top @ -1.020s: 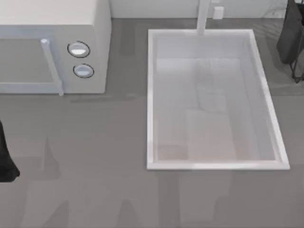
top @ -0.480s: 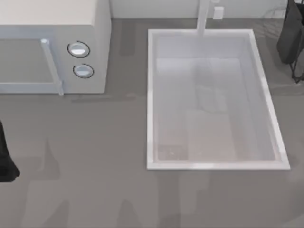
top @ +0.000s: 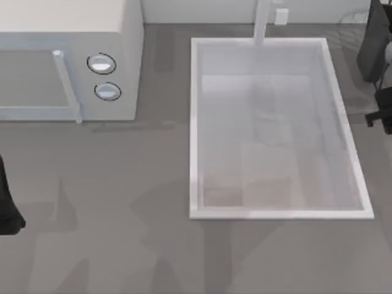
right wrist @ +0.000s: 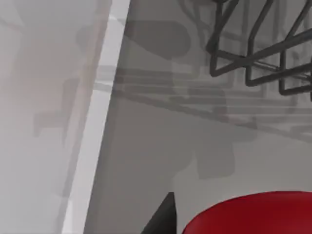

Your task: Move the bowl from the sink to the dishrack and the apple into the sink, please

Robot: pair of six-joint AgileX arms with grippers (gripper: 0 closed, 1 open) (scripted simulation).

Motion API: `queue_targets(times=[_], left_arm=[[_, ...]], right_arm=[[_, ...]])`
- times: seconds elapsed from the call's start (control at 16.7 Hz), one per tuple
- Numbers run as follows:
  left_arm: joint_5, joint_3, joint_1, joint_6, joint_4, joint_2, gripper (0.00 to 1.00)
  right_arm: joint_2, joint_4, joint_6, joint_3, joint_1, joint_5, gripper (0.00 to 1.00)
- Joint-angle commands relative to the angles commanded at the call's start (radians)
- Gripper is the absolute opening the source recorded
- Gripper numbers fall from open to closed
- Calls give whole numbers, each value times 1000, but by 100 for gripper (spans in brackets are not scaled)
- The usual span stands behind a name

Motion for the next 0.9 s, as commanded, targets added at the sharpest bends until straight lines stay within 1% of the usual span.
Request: queue_targets(times=[0.3, 0.54, 0.72, 0.9], left_arm=[[0, 0, 0, 0, 0, 0, 100], [0, 0, 0, 0, 0, 0, 100], [0, 0, 0, 0, 0, 0, 100], [0, 0, 0, 0, 0, 0, 100]], right_arm=[[40, 531, 84, -87, 237, 180, 0], [63, 907, 138, -165, 384, 320, 0], [72, 1104, 167, -217, 461, 404, 0], [74, 1206, 182, -251, 500, 452, 0]])
